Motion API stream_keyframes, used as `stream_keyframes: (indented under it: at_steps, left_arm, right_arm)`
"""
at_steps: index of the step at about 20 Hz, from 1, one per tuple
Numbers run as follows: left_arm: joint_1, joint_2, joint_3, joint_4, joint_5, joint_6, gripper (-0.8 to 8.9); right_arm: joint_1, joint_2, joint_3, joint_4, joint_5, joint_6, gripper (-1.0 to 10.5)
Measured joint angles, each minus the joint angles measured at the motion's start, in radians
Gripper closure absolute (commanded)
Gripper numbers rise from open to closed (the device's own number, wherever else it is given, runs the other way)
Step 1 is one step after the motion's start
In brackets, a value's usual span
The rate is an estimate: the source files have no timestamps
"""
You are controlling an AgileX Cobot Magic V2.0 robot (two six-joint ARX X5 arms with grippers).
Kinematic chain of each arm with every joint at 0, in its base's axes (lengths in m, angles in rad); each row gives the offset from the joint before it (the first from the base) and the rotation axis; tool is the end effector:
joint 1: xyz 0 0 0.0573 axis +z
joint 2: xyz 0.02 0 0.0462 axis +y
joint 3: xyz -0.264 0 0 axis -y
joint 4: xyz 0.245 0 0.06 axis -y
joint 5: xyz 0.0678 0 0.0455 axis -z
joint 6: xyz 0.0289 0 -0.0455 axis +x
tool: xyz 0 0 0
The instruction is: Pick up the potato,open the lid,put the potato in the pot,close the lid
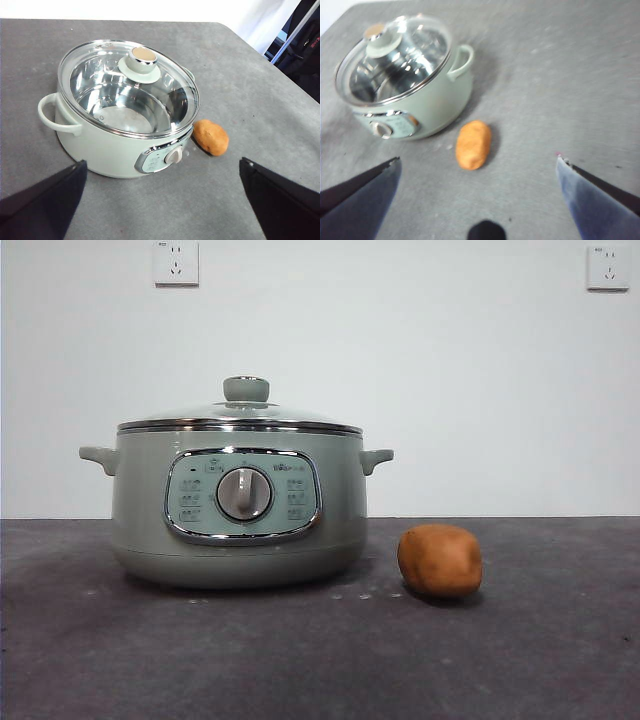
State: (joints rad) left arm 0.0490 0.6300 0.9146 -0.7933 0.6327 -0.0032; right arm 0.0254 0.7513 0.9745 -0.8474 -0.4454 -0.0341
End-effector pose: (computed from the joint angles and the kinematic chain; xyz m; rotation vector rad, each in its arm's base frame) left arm 0.1053 -0.0119 0.3410 -0.1755 0.4871 -0.5702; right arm 0.1285 0.0157 0.3416 0.0989 0.6080 0.4656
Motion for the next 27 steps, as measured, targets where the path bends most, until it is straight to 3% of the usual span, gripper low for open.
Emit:
stream_keyframes:
  at_steps: [13, 25, 26, 27]
  left_arm:
    - [0.000, 0.000, 0.000, -0.006, 0.000, 0.000, 2.15]
    - [-0.008, 0.000, 0.000, -0.006, 0.000, 0.000, 2.15]
    - [-0.011, 0.000, 0.000, -0.006, 0.000, 0.000, 2.15]
    - [-0.014, 0.000, 0.000, -0.006, 0.000, 0.000, 2.15]
  right_arm:
    - [0.303, 0.612, 0.002, 0.294, 0.168, 0.019, 3.2]
    - [0.426, 0.881, 0.003, 0.450, 0.280, 0.076, 3.2]
    - [0.427, 0.893, 0.003, 0.455, 0.290, 0.081, 3.5]
    - [0.428, 0.901, 0.003, 0.459, 0.302, 0.087, 4.6]
